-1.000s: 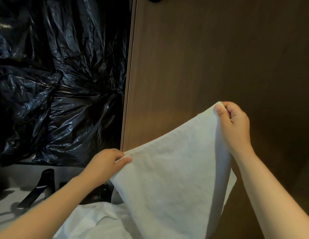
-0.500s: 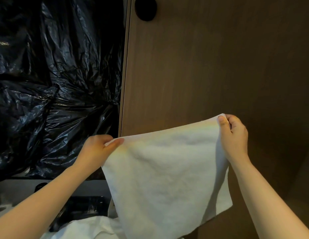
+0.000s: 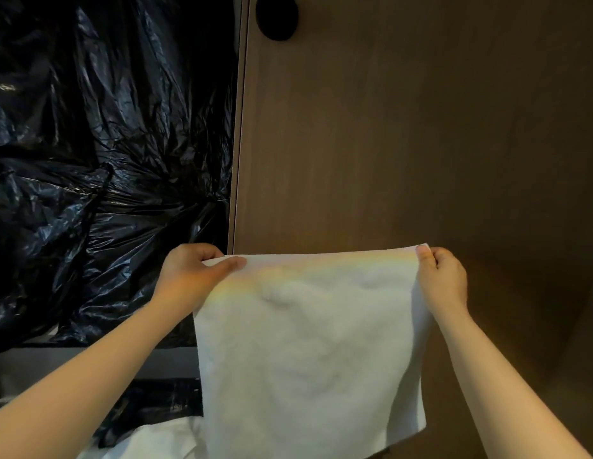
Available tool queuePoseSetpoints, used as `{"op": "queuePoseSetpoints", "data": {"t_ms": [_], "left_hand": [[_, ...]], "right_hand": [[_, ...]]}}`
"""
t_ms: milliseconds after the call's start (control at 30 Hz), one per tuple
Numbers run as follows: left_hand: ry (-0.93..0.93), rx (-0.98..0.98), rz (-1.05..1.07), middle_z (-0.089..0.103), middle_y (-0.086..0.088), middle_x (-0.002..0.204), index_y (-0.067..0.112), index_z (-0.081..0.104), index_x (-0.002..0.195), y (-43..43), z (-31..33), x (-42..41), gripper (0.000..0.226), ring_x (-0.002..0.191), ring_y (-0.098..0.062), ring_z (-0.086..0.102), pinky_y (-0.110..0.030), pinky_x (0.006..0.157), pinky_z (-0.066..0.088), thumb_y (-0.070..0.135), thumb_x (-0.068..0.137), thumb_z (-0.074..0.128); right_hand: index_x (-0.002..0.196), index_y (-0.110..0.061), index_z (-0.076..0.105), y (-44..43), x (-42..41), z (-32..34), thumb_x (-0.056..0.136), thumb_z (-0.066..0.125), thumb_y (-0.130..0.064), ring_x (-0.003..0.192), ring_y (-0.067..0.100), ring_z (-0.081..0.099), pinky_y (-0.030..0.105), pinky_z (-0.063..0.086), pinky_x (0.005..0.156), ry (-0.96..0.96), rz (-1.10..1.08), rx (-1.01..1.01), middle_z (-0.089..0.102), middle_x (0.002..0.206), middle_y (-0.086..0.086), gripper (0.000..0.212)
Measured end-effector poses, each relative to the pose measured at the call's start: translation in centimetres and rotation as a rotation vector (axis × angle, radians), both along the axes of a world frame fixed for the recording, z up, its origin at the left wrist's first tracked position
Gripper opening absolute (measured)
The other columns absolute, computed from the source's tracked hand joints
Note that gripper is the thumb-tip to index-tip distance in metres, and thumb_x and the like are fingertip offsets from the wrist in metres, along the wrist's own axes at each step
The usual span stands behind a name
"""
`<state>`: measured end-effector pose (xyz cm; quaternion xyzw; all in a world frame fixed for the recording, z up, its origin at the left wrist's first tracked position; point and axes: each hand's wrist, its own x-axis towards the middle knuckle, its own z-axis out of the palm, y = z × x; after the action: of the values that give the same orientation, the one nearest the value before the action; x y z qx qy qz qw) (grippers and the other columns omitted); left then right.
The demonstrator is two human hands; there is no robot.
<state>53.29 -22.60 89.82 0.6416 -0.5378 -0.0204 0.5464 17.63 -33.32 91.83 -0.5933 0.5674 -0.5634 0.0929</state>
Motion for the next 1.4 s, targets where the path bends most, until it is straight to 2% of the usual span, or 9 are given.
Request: {"op": "queuePoseSetpoints", "data": {"t_ms": [200, 533, 667, 733, 867, 1000, 1067, 1267, 1400], "left_hand": [[-0.081, -0.043, 0.015, 0.061, 0.014, 0.074, 0.037, 0.062, 0.081, 0.3, 0.3, 0.5, 0.021, 0.074, -0.001, 0.057, -0.023, 0.060, 0.041, 0.049, 0.071, 0.077], [-0.037, -0.016, -0.106, 0.068, 0.014, 0.068, 0.034, 0.070, 0.069, 0.5, -0.2, -1.4, 0.017, 0.067, 0.002, 0.063, -0.024, 0.058, 0.050, 0.049, 0.074, 0.074], [-0.083, -0.025, -0.111, 0.067, 0.016, 0.066, 0.031, 0.069, 0.063, 0.5, -0.2, -2.7, 0.022, 0.065, 0.000, 0.062, -0.027, 0.055, 0.052, 0.050, 0.074, 0.074], [-0.092, -0.008, -0.101, 0.066, 0.016, 0.066, 0.029, 0.069, 0.063, 0.5, -0.3, -3.0, 0.024, 0.064, 0.000, 0.061, -0.031, 0.057, 0.054, 0.050, 0.074, 0.074], [-0.115, 0.011, -0.145, 0.066, 0.013, 0.065, 0.031, 0.069, 0.064, 0.7, -0.8, -4.4, 0.021, 0.065, -0.002, 0.061, -0.033, 0.056, 0.052, 0.049, 0.073, 0.076], [-0.185, 0.031, -0.186, 0.064, 0.015, 0.063, 0.029, 0.067, 0.060, 1.0, -1.3, -6.3, 0.026, 0.064, -0.003, 0.059, -0.031, 0.055, 0.049, 0.050, 0.073, 0.075], [-0.229, 0.063, -0.192, 0.064, 0.019, 0.064, 0.031, 0.066, 0.059, 1.3, -1.5, -7.2, 0.026, 0.064, -0.002, 0.059, -0.026, 0.054, 0.045, 0.051, 0.073, 0.074], [-0.294, 0.150, -0.241, 0.064, 0.014, 0.063, 0.031, 0.067, 0.063, 2.1, -2.5, -8.4, 0.025, 0.065, -0.004, 0.060, -0.020, 0.057, 0.041, 0.051, 0.078, 0.071], [-0.248, 0.179, -0.234, 0.065, 0.011, 0.063, 0.029, 0.067, 0.062, 2.8, -3.2, -8.9, 0.027, 0.065, -0.006, 0.061, -0.028, 0.058, 0.050, 0.051, 0.074, 0.074]], "right_hand": [[0.116, -0.012, 0.058, -0.7, 0.3, -0.6, 0.102, 0.038, -0.046, 0.096, 0.020, 0.055, 0.038, 0.049, 0.083, -0.043, -0.053, -0.007, 0.057, 0.102, 0.001, 0.042], [0.113, -0.007, 0.059, -2.0, 0.2, -3.5, 0.103, 0.042, -0.037, 0.094, 0.024, 0.055, 0.036, 0.045, 0.078, -0.019, -0.047, 0.164, 0.062, 0.107, 0.011, 0.037], [0.111, -0.002, 0.060, -1.6, 0.2, -5.2, 0.103, 0.042, -0.032, 0.103, 0.034, 0.058, 0.038, 0.044, 0.081, 0.007, -0.064, 0.235, 0.063, 0.112, 0.018, 0.036], [0.124, -0.005, 0.056, -0.9, 0.2, -5.5, 0.103, 0.045, -0.032, 0.112, 0.034, 0.057, 0.041, 0.048, 0.087, 0.048, -0.107, 0.262, 0.060, 0.123, 0.017, 0.036], [0.140, -0.014, 0.045, 1.9, 2.2, -5.6, 0.099, 0.052, -0.031, 0.127, 0.028, 0.048, 0.044, 0.044, 0.103, 0.262, -0.038, 0.021, 0.047, 0.140, 0.009, 0.045], [0.135, -0.027, 0.051, 5.9, 6.4, -7.7, 0.100, 0.051, -0.035, 0.120, -0.001, 0.045, 0.021, 0.039, 0.103, 0.295, 0.397, -0.053, 0.049, 0.132, -0.015, 0.036], [0.132, -0.034, 0.053, 7.2, 7.6, -9.5, 0.100, 0.049, -0.038, 0.119, -0.006, 0.045, 0.017, 0.038, 0.102, 0.270, 0.487, -0.029, 0.049, 0.131, -0.021, 0.033], [0.108, -0.026, 0.067, 8.3, 8.2, -12.9, 0.101, 0.049, -0.026, 0.098, 0.001, 0.059, 0.026, 0.050, 0.086, 0.140, 0.573, 0.070, 0.065, 0.103, -0.017, 0.020], [0.083, -0.026, 0.057, 9.3, 8.5, -14.6, 0.103, 0.043, -0.024, 0.078, 0.009, 0.055, 0.021, 0.042, 0.067, 0.094, 0.553, 0.043, 0.057, 0.079, -0.013, 0.024]]}}
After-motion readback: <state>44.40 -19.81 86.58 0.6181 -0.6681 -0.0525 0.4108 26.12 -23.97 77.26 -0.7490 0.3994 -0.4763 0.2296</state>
